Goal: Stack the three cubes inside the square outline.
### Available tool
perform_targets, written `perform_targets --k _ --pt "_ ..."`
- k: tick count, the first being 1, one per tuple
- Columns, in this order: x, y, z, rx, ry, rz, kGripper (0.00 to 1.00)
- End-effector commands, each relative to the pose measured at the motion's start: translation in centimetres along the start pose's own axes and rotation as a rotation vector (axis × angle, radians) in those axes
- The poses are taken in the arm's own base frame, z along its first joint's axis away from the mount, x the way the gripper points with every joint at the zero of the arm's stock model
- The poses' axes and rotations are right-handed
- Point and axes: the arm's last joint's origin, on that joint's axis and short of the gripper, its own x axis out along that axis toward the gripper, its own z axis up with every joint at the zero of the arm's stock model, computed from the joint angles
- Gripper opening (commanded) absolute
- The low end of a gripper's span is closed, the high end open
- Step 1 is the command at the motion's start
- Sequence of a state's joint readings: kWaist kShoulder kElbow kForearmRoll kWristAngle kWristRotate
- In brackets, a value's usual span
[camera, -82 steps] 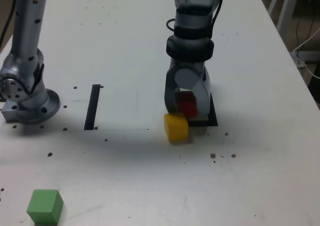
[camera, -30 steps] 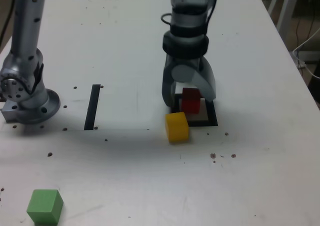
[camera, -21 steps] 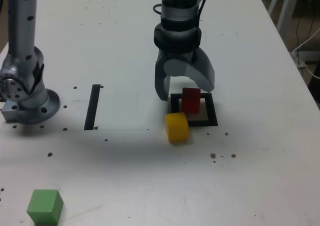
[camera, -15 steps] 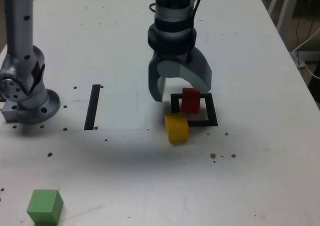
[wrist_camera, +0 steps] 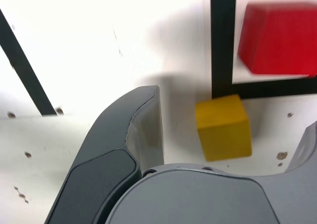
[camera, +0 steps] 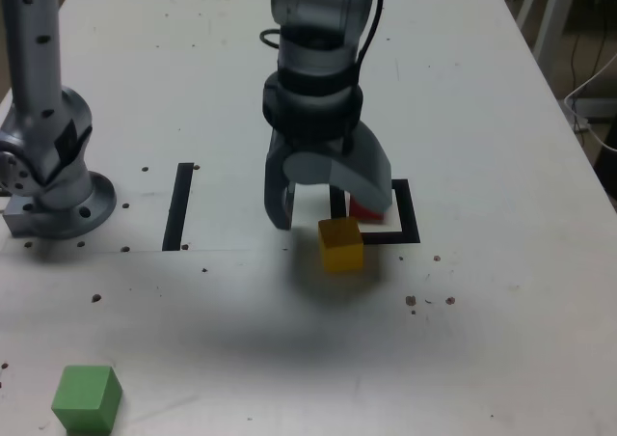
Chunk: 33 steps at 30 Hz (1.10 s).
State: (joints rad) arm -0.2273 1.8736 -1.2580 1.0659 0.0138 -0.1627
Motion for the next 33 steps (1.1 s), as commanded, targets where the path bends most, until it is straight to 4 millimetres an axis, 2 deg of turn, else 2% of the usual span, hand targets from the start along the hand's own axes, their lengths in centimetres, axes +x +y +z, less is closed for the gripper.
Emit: perform_targets --k 1,17,24,28,33 --pt "0.1 -0.4 0.2 0.0 0.009 -0.008 0.98" --pt "1.6 -1.9 1.3 0.016 0.069 -0.037 0.94" --pt "2.4 -2.2 2.2 0.023 0.094 -0.045 0.89" --pt "2.9 -2.3 2.8 0.027 0.109 -0.046 0.77" --pt "3.0 -2.3 3.2 0.029 0.105 -0.037 0.47"
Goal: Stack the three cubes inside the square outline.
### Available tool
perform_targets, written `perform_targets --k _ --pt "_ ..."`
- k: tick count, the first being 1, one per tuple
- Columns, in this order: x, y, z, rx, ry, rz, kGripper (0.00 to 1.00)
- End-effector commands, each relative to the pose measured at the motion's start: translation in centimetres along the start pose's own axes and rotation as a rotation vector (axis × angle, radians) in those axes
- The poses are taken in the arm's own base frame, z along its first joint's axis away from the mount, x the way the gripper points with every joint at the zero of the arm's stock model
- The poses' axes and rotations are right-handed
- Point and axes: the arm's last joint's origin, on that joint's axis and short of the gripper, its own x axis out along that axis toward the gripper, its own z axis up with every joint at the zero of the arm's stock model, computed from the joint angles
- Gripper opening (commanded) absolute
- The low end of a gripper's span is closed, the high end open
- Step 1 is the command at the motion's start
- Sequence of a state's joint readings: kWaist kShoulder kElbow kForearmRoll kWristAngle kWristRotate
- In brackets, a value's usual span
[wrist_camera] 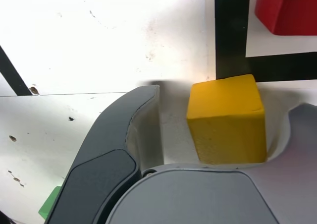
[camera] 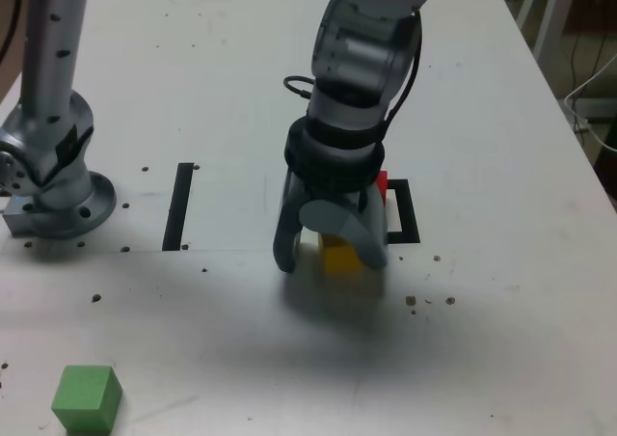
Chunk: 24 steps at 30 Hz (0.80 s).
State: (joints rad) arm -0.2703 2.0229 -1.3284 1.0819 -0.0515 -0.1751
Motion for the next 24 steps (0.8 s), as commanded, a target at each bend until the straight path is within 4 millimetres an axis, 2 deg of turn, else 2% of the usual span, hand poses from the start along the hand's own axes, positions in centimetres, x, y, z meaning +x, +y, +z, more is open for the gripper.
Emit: perform_targets --k 1,3,5,24 --pt "0.0 0.04 0.16 0.002 -0.001 0.007 0.42" --pt "-0.04 0.06 0.2 0.003 -0.005 0.012 0.34" --pt "-0.05 0.07 0.19 0.004 -0.006 0.015 0.31" --pt "-0.45 0.18 -0.53 0.004 0.002 0.017 0.31"
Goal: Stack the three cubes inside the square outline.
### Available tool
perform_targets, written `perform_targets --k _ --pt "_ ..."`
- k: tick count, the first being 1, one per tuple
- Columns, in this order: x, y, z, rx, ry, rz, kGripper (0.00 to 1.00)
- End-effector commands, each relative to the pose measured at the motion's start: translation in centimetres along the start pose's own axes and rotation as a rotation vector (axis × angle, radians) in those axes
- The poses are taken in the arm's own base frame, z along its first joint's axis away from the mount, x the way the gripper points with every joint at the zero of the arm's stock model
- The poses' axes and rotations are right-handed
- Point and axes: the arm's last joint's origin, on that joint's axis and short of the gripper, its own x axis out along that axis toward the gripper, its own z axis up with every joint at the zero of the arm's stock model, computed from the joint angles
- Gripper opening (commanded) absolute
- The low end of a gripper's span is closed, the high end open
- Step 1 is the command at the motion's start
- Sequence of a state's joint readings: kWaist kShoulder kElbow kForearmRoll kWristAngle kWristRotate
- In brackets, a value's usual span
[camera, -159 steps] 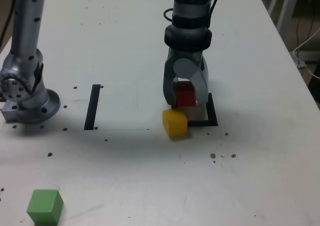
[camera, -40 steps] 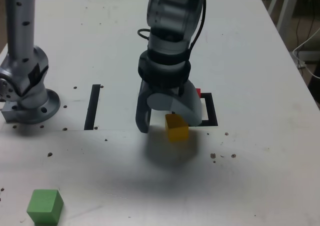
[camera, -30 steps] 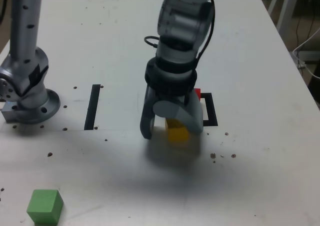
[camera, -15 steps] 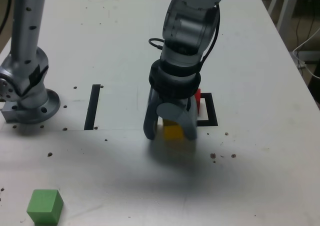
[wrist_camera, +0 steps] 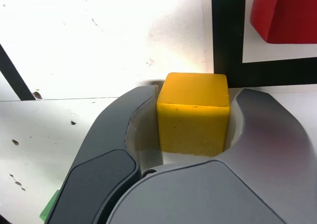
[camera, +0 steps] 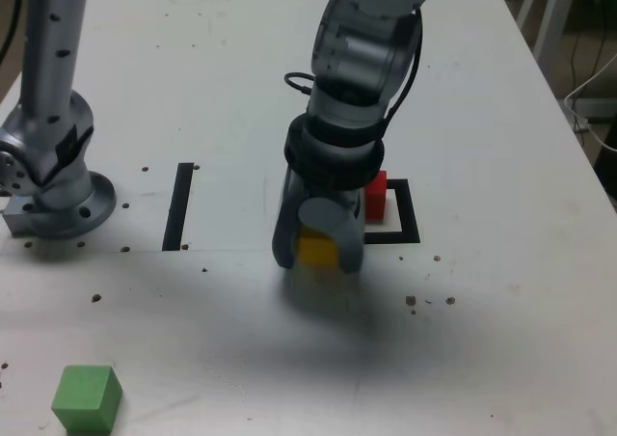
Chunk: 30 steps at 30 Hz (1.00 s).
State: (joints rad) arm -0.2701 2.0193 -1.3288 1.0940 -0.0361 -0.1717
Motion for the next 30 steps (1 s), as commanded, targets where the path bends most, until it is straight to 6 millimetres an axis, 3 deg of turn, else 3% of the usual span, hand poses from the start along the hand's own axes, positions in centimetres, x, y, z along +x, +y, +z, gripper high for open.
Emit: perform_targets --k 1,10,15,21,30 --pt "-0.5 0.1 -0.5 0.001 -0.003 0.001 0.31" --pt "-3.5 1.0 -4.1 -0.068 -0.038 0.074 0.31" --pt "-5.5 1.6 -5.0 -0.089 -0.085 0.128 0.31" --pt "-7.2 2.6 -4.1 -0.068 -0.112 0.147 0.31" --pt "-7.6 4.3 -1.6 0.02 -0.115 0.135 0.31"
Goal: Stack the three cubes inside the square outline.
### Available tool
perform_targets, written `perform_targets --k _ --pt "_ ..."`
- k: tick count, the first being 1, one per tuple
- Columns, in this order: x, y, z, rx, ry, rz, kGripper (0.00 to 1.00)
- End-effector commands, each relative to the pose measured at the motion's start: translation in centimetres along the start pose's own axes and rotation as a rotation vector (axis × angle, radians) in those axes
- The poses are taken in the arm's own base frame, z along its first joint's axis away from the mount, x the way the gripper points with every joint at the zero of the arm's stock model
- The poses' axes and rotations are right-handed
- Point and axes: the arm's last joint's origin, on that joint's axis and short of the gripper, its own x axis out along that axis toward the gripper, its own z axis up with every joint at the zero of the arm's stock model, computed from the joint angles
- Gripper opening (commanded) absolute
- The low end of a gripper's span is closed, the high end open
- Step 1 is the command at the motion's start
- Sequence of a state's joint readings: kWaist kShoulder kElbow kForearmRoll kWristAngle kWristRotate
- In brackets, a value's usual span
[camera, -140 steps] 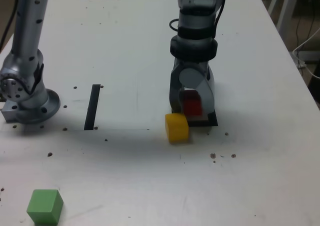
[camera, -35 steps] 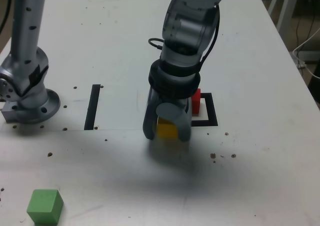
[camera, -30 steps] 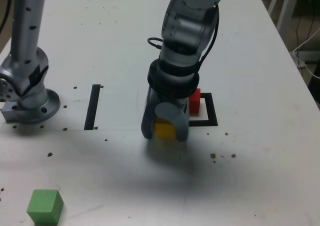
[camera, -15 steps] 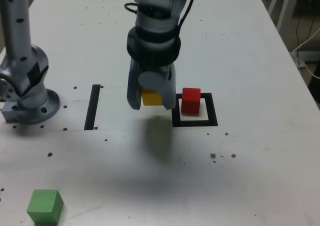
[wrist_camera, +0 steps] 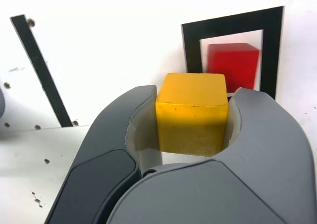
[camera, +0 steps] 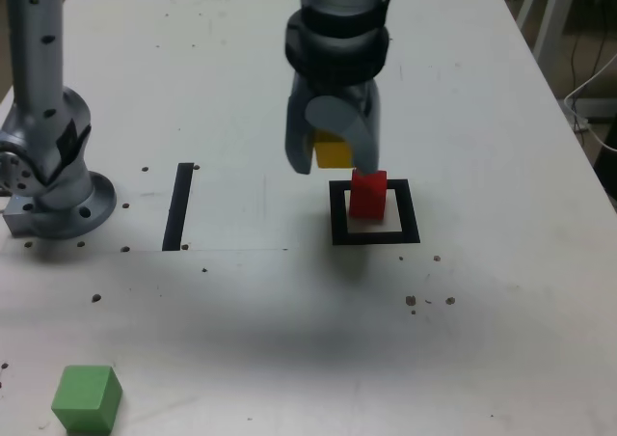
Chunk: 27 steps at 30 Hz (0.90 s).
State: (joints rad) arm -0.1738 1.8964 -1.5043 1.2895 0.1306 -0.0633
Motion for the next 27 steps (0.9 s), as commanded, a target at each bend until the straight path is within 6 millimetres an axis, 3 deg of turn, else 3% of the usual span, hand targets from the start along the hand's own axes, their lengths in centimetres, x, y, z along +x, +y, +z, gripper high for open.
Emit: perform_targets --k 1,13,27 --pt "0.1 0.3 0.7 0.021 -0.002 -0.006 0.31" --pt "1.2 0.4 2.9 0.094 0.018 -0.034 0.31" --pt "2.4 1.3 4.1 0.098 0.042 -0.049 0.31"
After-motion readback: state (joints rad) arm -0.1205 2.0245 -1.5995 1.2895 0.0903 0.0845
